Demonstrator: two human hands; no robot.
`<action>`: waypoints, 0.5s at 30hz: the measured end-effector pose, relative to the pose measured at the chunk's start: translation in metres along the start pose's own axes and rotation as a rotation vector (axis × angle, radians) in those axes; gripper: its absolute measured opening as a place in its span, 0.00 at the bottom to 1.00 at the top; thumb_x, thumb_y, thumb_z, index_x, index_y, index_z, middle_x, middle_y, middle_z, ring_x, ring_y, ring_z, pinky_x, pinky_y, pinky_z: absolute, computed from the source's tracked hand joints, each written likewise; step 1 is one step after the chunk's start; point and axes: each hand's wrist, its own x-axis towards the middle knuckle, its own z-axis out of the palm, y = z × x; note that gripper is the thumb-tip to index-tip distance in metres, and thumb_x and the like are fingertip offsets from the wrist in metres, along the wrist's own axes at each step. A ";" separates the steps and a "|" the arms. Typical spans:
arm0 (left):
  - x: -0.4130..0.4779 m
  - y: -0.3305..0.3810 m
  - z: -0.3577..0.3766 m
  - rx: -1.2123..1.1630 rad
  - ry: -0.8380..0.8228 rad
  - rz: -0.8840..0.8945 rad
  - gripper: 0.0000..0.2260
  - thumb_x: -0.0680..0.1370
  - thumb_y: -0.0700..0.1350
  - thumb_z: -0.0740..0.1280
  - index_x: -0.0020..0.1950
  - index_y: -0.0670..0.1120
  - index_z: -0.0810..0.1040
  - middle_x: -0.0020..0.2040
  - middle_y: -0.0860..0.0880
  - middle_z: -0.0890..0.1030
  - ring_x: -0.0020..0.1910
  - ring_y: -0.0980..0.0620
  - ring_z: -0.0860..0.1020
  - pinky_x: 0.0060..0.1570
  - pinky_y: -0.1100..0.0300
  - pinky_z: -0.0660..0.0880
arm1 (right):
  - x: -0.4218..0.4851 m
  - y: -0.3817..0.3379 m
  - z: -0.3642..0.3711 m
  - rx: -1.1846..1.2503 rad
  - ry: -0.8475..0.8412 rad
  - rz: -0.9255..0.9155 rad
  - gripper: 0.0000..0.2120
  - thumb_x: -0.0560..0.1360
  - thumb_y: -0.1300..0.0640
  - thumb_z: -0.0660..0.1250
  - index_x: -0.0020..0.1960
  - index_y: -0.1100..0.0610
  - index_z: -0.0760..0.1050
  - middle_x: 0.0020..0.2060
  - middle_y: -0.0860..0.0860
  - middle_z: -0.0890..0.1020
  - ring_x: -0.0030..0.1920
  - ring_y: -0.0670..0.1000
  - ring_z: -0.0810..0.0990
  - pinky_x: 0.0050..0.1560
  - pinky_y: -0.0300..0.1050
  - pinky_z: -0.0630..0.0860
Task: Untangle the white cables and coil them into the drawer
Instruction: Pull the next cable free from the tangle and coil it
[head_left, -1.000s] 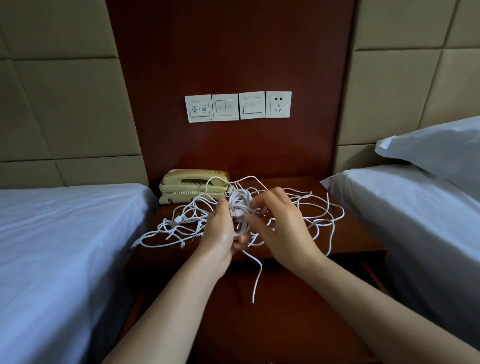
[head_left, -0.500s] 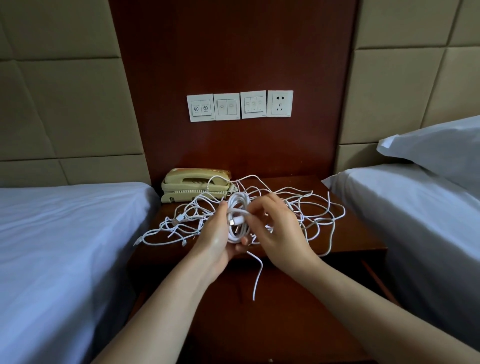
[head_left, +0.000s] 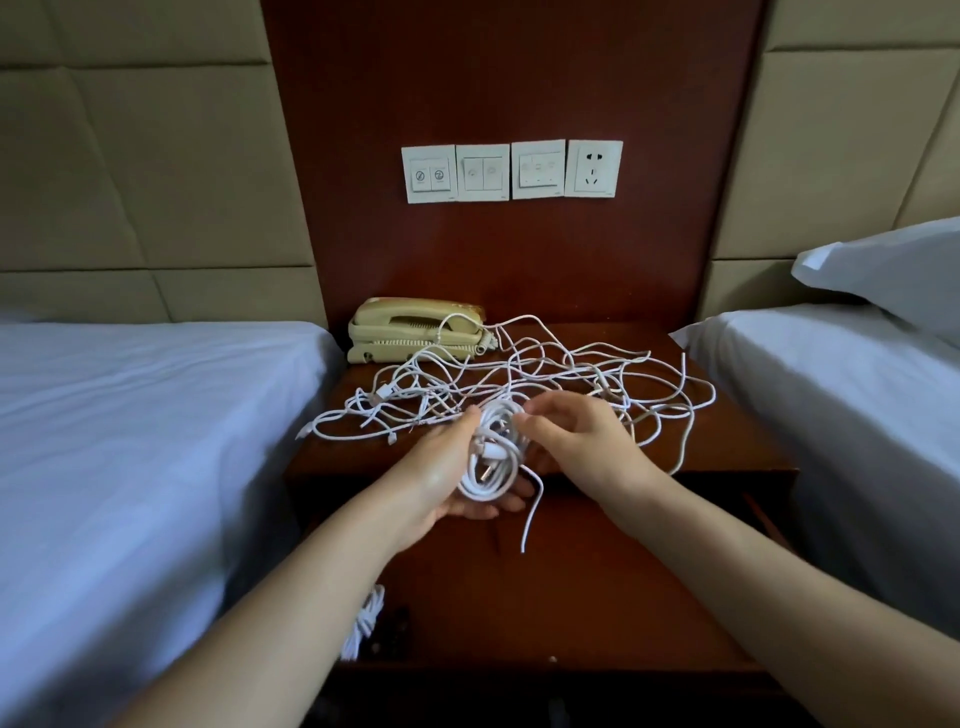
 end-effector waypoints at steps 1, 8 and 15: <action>-0.002 -0.002 -0.004 0.085 -0.002 0.008 0.22 0.81 0.56 0.52 0.51 0.42 0.79 0.38 0.43 0.84 0.34 0.49 0.82 0.28 0.63 0.74 | -0.001 0.001 0.002 -0.001 -0.019 0.012 0.05 0.76 0.61 0.66 0.42 0.58 0.76 0.29 0.51 0.79 0.27 0.43 0.76 0.30 0.35 0.74; -0.014 -0.019 -0.044 0.493 0.098 0.125 0.11 0.76 0.52 0.66 0.40 0.45 0.77 0.35 0.45 0.78 0.39 0.51 0.74 0.43 0.56 0.71 | -0.002 0.015 0.028 -0.084 -0.120 0.079 0.04 0.75 0.60 0.68 0.41 0.57 0.76 0.32 0.53 0.81 0.33 0.51 0.80 0.36 0.42 0.79; -0.017 -0.045 -0.072 0.715 0.081 0.061 0.02 0.75 0.42 0.68 0.42 0.47 0.79 0.42 0.46 0.84 0.38 0.56 0.79 0.34 0.69 0.72 | -0.002 0.050 0.070 -0.220 -0.230 0.170 0.05 0.75 0.59 0.68 0.41 0.58 0.75 0.31 0.55 0.81 0.30 0.51 0.80 0.32 0.42 0.79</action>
